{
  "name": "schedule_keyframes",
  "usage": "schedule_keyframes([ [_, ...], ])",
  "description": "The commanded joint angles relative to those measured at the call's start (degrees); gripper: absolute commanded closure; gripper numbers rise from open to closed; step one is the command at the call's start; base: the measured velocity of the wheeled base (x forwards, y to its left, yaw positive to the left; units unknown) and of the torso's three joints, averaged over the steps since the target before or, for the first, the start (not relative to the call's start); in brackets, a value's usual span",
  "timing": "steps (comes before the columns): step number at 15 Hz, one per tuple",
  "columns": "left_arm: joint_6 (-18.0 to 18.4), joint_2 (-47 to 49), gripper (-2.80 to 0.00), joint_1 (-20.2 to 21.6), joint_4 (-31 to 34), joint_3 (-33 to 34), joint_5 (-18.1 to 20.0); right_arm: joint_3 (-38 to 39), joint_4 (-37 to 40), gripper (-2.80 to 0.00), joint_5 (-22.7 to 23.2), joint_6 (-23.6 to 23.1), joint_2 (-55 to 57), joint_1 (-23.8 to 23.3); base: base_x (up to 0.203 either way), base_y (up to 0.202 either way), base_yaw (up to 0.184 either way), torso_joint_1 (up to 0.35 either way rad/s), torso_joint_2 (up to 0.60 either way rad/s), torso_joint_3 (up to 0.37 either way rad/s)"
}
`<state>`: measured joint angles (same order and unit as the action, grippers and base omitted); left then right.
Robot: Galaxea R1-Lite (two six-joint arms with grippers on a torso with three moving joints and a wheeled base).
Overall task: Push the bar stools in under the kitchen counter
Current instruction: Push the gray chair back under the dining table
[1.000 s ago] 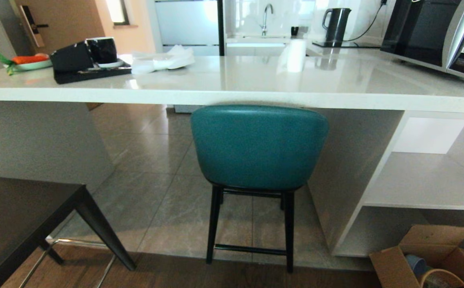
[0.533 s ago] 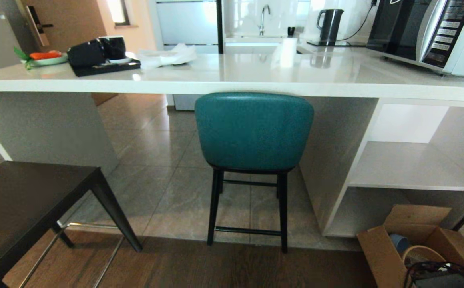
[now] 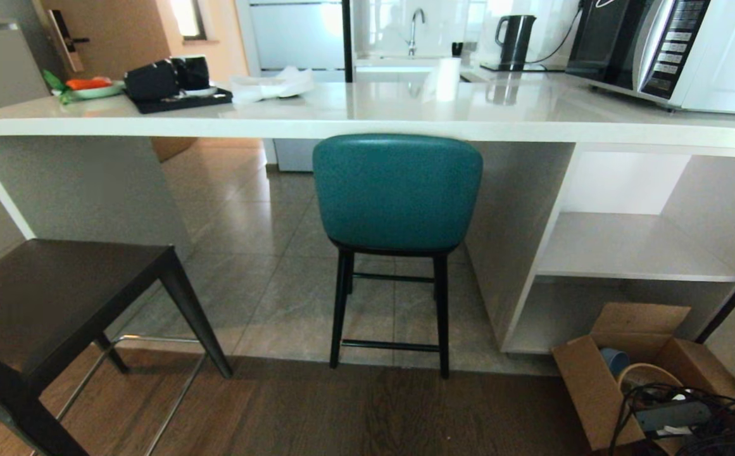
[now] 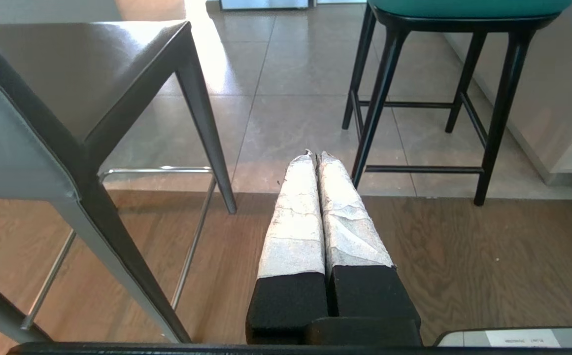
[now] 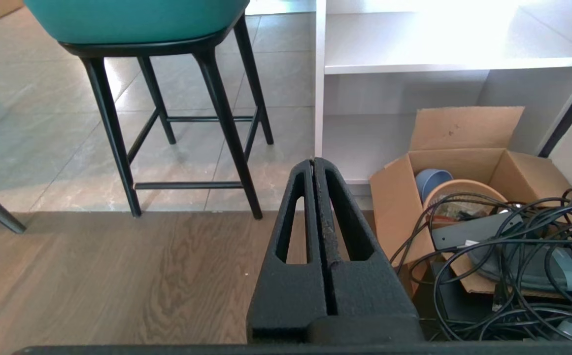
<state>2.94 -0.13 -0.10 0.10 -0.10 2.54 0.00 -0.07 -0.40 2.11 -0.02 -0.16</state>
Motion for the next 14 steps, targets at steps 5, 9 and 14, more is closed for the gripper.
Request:
schedule_keyframes([
  [5, 0.0, 0.1, 0.0, 0.0, 0.0, 0.0, 0.0, 0.0, 0.0, 0.0, 0.1, 0.0, 0.1, 0.0, 0.001, 0.0, -0.013, 0.001, 0.0, 0.0],
  [9, 0.0, 0.1, 0.0, 0.0, 0.0, 0.0, 0.0, 0.0, 0.0, 0.0, 0.1, 0.0, 0.1, 0.1, 0.003, 0.006, -0.127, 0.001, 0.0, 0.002],
  [14, -0.5, 0.1, 0.0, 0.0, 0.0, 0.0, 0.0, 0.0, 0.0, 0.0, 0.1, 0.0, 0.1, 0.1, 0.002, 0.002, -0.019, 0.001, 0.0, 0.0],
])
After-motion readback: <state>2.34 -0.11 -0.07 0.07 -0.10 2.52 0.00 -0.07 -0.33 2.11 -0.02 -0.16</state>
